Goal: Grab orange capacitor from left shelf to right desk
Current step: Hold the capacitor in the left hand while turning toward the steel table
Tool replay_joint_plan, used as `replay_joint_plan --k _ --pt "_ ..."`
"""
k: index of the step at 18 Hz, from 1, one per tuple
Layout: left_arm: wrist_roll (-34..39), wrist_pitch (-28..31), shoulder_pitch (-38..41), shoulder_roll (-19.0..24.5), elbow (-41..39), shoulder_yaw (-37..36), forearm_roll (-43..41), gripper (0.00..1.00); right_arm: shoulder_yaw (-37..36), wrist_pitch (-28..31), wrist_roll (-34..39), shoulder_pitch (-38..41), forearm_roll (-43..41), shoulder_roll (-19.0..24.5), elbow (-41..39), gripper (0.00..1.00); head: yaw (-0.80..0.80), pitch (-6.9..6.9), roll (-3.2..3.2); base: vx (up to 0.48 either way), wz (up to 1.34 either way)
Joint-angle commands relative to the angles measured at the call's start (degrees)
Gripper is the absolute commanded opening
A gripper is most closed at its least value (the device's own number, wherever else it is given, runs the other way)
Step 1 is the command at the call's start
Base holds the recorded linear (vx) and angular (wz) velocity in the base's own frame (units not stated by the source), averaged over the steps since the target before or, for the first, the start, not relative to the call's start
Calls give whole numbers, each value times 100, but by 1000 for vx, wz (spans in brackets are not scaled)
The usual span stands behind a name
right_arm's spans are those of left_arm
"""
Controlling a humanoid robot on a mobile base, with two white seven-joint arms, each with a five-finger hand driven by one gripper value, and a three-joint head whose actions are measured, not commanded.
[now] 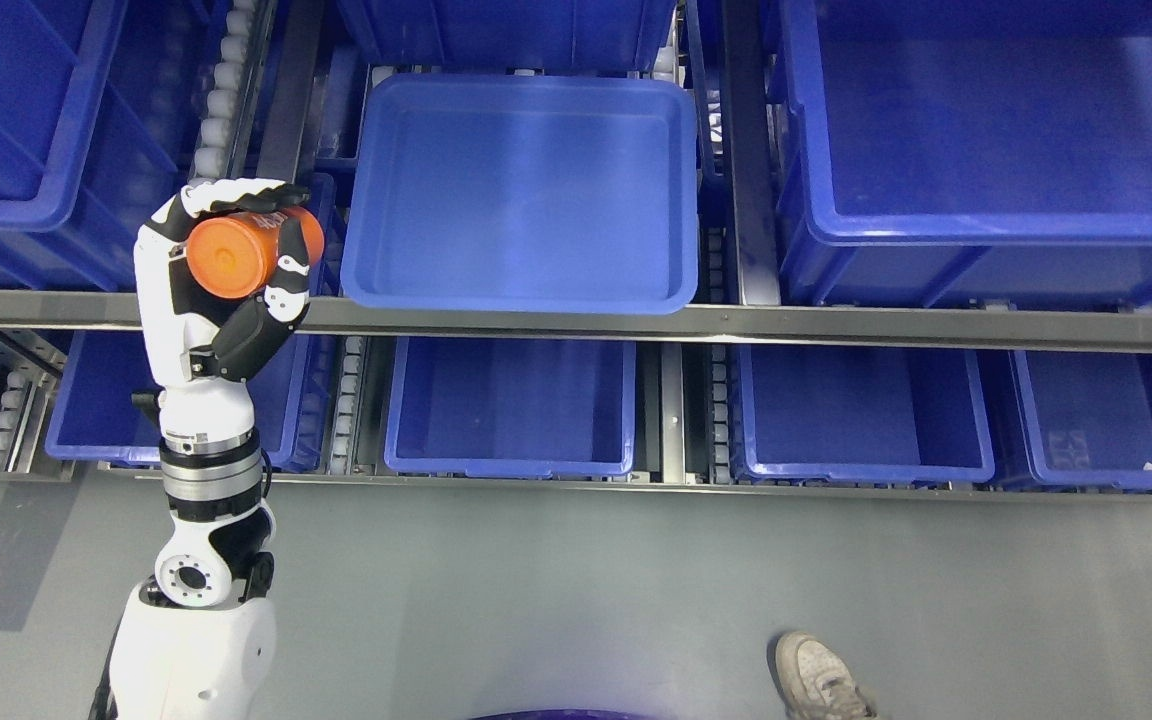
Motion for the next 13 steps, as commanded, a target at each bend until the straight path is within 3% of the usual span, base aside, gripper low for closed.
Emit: replay_joint_plan --k 1,9,13 --pt "-1 6 -16 7 -47 168 0 2 -97 0 4 112 18 -100 -100 100 0 0 0 -177 -105" --pt "-1 6 -34 -19 -47 89 0 2 -97 0 4 112 18 -100 -100 100 0 0 0 -196 -318" --pt "-1 6 1 16 -47 -428 0 2 -97 0 4 112 18 -100 -100 100 0 0 0 -164 -521"
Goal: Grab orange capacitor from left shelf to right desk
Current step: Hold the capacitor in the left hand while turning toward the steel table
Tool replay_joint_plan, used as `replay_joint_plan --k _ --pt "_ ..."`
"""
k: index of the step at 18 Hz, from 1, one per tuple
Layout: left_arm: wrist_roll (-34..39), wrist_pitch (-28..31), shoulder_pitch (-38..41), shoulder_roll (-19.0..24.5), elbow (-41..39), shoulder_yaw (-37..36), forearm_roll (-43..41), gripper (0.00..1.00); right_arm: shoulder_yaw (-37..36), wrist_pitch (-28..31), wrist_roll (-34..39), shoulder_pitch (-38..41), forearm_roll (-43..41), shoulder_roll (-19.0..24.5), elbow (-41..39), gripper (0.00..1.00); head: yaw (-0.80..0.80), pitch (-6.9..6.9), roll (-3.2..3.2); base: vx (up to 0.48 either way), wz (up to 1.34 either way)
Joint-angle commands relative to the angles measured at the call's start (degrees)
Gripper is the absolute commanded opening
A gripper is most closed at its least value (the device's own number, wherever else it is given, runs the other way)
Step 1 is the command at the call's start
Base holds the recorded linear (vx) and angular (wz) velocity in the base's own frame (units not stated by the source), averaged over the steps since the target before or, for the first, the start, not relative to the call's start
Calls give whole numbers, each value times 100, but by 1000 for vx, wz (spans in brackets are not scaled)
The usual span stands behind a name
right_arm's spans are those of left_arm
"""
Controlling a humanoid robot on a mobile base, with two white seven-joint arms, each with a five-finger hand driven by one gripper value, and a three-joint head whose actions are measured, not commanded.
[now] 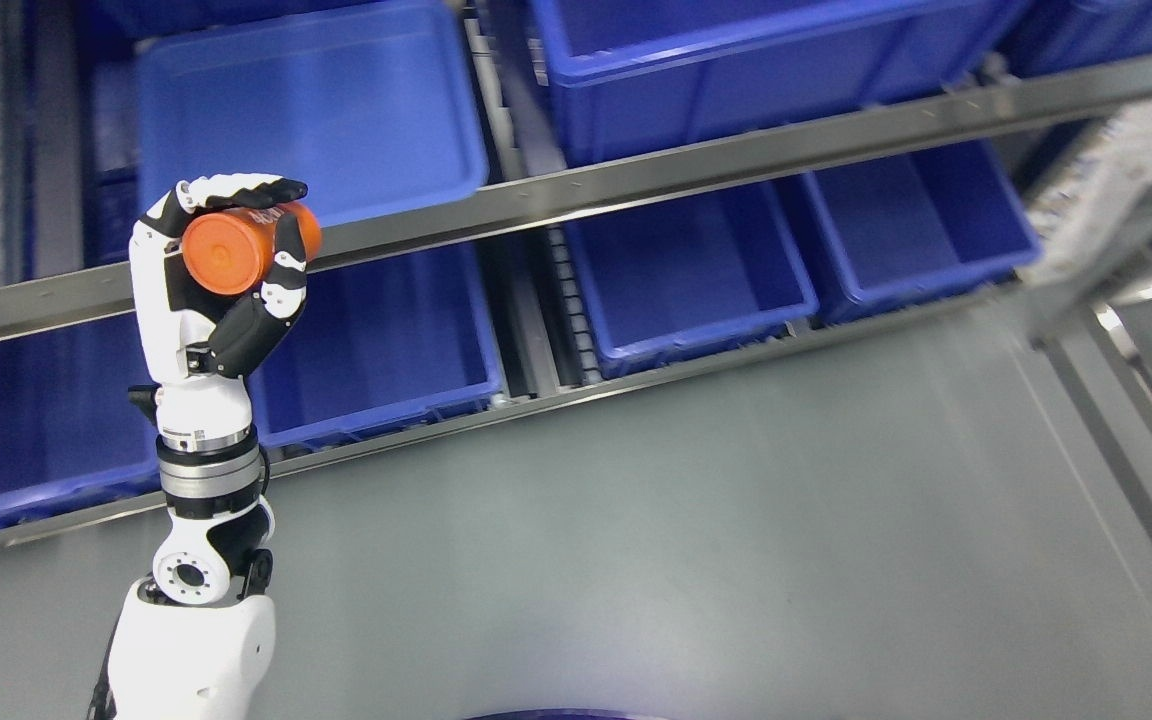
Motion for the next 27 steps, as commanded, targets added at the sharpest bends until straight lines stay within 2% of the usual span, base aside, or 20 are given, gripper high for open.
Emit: replay_joint_plan --k 1,7,27 --pt "-2 84 36 -10 -12 -538 0 2 -97 0 4 114 18 -100 -100 100 0 0 0 -167 -681" --pt "-2 744 1 -54 -3 -1040 -9 2 -97 0 4 114 18 -100 -100 100 0 0 0 -106 -665" --pt "-2 1184 -430 -227 23 -1752 -9 2 -97 0 4 114 18 -100 -100 100 0 0 0 -16 -134"
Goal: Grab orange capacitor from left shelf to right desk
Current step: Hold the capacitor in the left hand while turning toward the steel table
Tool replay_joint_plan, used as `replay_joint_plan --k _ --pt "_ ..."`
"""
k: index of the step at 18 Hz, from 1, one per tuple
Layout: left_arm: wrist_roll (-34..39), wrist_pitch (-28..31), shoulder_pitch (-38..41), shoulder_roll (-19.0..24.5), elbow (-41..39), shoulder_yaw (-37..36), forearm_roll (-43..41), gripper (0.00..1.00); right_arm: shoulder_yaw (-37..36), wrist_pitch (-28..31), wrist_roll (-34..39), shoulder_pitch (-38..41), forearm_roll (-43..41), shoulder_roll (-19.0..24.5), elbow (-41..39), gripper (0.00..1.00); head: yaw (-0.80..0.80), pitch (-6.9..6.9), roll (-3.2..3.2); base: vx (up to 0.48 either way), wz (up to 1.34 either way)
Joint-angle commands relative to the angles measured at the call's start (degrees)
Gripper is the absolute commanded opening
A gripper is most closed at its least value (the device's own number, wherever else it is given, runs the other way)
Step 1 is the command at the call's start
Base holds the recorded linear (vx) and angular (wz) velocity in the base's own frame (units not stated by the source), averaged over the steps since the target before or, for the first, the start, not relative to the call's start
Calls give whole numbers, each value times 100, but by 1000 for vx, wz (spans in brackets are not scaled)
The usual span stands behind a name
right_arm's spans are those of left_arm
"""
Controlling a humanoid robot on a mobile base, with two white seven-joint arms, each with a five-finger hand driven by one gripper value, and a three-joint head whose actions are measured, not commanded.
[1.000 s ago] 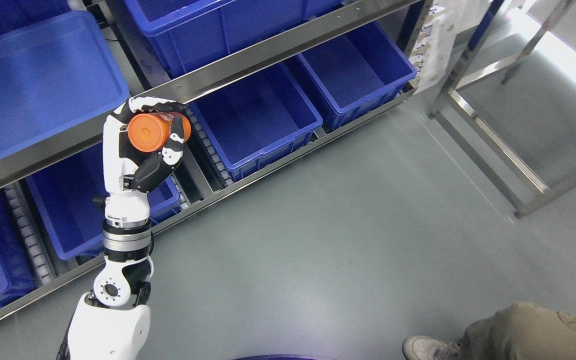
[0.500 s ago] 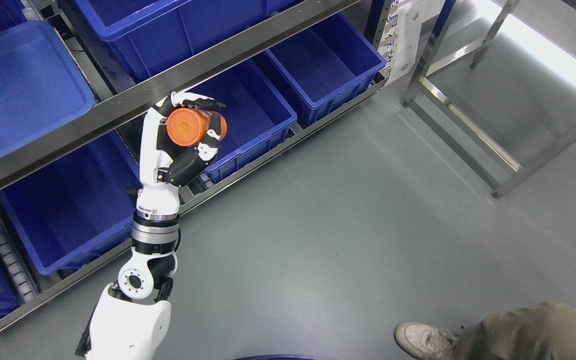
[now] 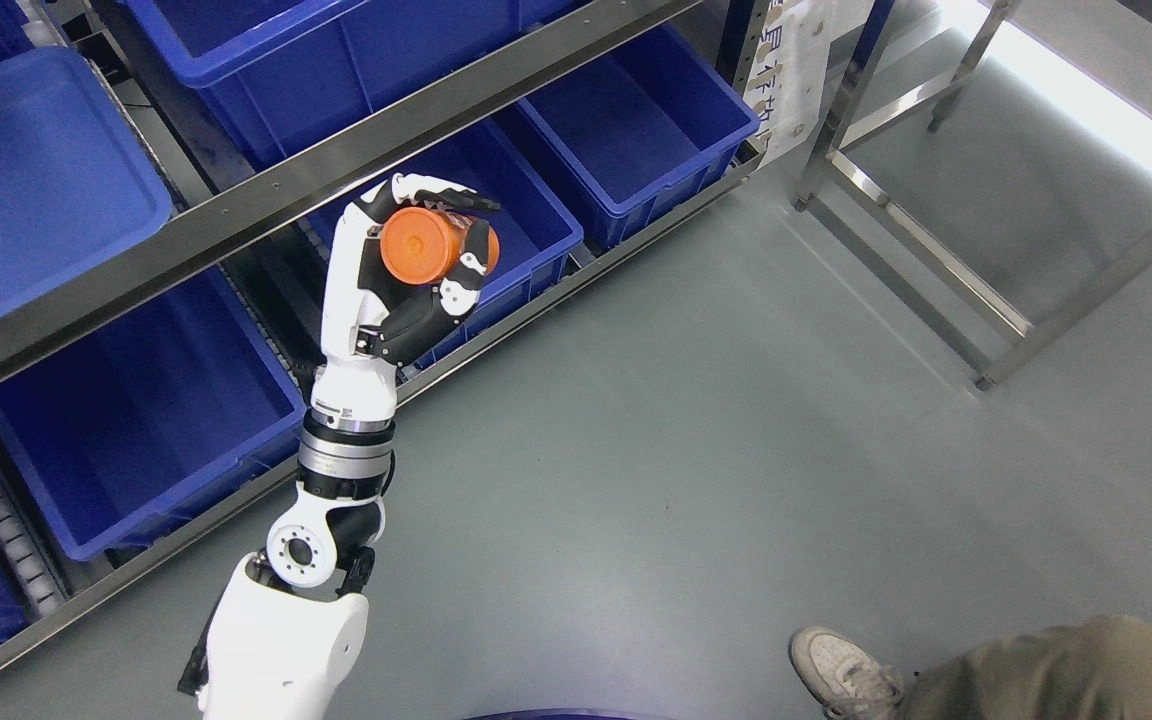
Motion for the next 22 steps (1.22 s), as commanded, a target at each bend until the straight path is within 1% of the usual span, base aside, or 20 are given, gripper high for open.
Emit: replay_joint_plan --k 1,3,9,17,22 --pt "2 102 -150 48 20 -385 6 3 -97 -2 4 115 18 -100 -100 100 0 0 0 11 -63" --pt "2 120 -212 48 20 -412 6 3 -97 -2 4 115 18 -100 -100 100 0 0 0 16 -106" --pt "2 199 -256 48 29 -789 -3 3 -97 -2 4 115 18 -100 -100 100 0 0 0 25 -164" --pt "2 366 -475 48 56 -825 6 3 -97 -2 4 115 18 -100 -100 100 0 0 0 66 -291" --pt "2 445 -494 48 135 -974 -3 3 -97 -2 4 115 18 -100 -100 100 0 1 0 121 -305"
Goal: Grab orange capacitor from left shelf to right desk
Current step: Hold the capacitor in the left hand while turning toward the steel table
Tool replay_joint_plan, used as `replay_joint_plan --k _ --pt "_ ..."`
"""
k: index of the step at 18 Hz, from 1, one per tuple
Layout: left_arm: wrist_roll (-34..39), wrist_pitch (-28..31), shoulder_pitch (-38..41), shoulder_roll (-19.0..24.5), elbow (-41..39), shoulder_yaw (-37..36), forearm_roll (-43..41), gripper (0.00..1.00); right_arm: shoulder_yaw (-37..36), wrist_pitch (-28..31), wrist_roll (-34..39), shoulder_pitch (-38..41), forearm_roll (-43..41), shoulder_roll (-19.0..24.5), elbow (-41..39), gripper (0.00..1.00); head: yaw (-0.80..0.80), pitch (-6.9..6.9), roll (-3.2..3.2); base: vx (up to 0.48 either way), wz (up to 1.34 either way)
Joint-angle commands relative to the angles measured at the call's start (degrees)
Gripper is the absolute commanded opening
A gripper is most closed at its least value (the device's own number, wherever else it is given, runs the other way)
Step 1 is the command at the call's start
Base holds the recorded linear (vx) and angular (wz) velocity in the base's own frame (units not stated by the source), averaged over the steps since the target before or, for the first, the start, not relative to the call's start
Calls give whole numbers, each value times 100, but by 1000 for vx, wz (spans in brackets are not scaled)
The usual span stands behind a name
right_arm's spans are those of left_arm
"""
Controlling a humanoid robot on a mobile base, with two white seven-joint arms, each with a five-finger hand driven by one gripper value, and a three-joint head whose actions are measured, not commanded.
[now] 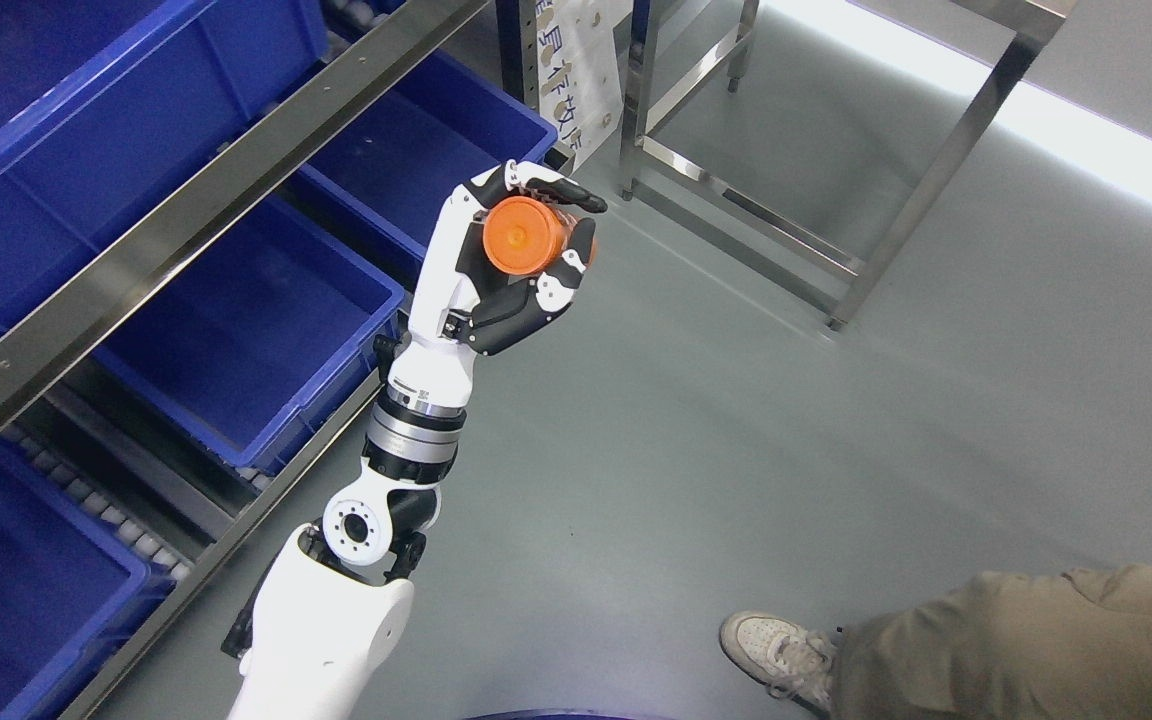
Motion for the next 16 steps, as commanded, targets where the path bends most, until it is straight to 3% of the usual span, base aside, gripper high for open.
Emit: replay_joint_plan --k 1,16 --pt "2 24 -63 94 76 -284 -2 3 -97 -2 4 114 18 -100 -100 100 0 0 0 144 -253" --pt "2 24 -230 94 437 -733 -2 3 -97 -2 4 114 18 -100 -100 100 0 0 0 230 -137"
